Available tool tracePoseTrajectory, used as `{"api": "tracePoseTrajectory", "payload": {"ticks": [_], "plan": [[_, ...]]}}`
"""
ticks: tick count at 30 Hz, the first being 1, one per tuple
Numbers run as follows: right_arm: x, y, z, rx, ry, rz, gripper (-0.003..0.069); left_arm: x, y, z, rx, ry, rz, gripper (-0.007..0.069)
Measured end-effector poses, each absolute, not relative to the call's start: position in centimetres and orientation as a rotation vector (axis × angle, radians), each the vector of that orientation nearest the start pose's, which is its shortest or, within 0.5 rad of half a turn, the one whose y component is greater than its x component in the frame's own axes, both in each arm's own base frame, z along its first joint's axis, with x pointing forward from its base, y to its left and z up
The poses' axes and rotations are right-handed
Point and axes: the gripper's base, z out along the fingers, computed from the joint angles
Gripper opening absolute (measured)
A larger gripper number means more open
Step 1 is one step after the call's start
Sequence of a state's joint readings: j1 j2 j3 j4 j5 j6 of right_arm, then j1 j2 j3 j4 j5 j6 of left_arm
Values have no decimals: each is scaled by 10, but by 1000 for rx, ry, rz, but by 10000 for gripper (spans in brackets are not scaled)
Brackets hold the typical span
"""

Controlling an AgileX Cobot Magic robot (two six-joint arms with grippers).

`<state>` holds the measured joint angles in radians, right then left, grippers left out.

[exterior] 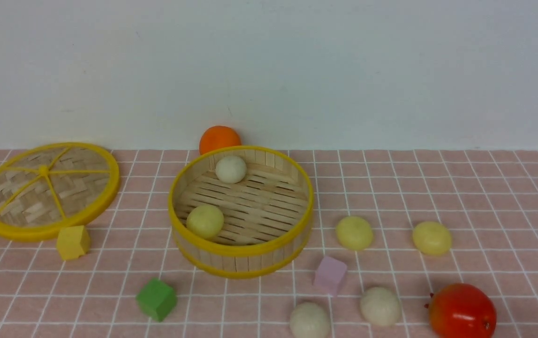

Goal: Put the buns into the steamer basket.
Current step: Use the right arm to grab a steamed stuffed bun

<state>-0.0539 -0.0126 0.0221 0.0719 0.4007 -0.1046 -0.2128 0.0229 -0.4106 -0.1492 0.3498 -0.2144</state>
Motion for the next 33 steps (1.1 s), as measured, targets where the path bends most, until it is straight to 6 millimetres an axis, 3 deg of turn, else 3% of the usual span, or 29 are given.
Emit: {"api": "tracePoseTrajectory", "payload": {"ticks": [5,7,10,13,21,33], "plan": [[52,0,171,-4,1893,-36,242,46,-11,252,-6,1578,-358,13],[52,0,171,-4,1893,-36,242,49,-11,237,5,1619,-325,13],[52,0,171,-4,1893,-36,242,52,-8,194,-55,1760,-262,13],[52,0,171,-4,1893,-36,242,53,-6,175,-155,1848,-250,13],[52,0,171,-4,1893,-36,242,53,-4,175,-207,1851,-243,13],[52,0,171,-4,1893,-36,242,51,-12,175,-69,1869,-350,13]]}}
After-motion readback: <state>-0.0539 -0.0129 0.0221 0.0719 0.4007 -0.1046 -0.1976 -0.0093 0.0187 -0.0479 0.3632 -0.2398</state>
